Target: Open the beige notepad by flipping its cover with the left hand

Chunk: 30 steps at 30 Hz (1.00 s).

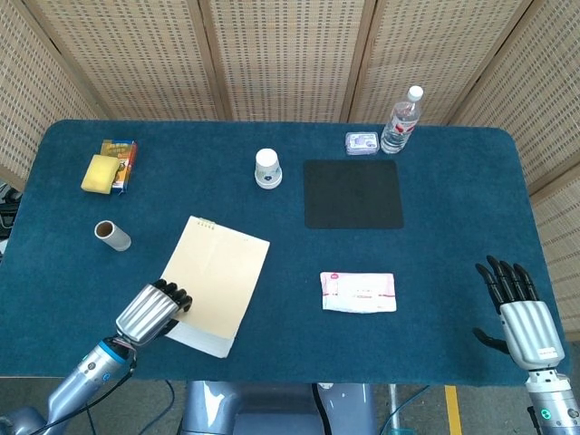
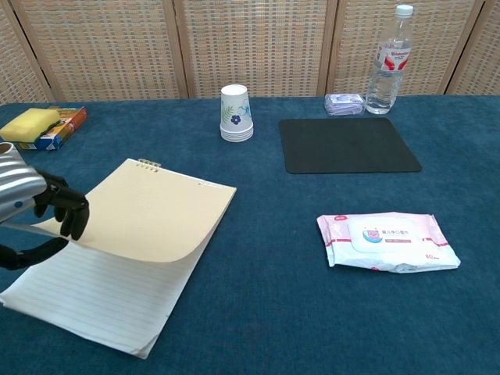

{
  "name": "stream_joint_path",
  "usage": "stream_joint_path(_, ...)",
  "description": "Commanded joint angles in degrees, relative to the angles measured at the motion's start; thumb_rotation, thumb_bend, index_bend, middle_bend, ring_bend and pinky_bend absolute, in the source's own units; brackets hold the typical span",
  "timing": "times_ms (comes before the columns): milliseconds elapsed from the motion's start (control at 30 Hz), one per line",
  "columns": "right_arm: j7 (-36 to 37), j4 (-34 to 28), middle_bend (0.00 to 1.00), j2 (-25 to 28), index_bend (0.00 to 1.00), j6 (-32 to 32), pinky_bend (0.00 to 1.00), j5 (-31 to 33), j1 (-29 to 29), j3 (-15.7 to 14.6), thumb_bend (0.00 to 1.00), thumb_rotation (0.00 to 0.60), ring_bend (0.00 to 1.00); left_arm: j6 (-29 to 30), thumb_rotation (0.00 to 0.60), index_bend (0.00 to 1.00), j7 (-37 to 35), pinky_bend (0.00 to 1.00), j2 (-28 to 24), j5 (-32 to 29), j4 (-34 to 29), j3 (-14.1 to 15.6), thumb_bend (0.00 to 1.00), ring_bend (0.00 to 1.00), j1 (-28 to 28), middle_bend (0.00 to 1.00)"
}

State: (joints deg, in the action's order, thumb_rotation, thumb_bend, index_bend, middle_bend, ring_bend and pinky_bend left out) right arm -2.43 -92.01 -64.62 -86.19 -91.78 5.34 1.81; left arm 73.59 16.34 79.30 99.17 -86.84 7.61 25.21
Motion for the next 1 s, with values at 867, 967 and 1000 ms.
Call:
stream_joint_path(867,-0.3,0.1,0.00,-0.2,0.00,0.0,0.00,-0.1,0.0,-0.1,0.00,0.600,0.00,2.7,0.600,0.67,-7.2,0.50,-7.4,-2.2,-6.2,-4.5,0.54,0.47,-1.3,0.58)
stream_joint_path(967,-0.3,0.1,0.00,-0.2,0.00,0.1,0.00,0.2,0.1,0.1,0.00,0.600,0.00,1.3,0.600,0.67,-11.9,0.50,-7.6,-5.8,-5.4,-8.9,0.54,0.47,1.0,0.58)
stream_joint_path(1000,-0.3,0.2,0.00,-0.2,0.00,0.1,0.00,0.4,0.1,0.2,0.00,0.600,0.00,0.7,0.600,0.67,-13.0,0.50,-7.9,-7.0,-5.2,-10.1,0.54,0.47,1.7,0.58)
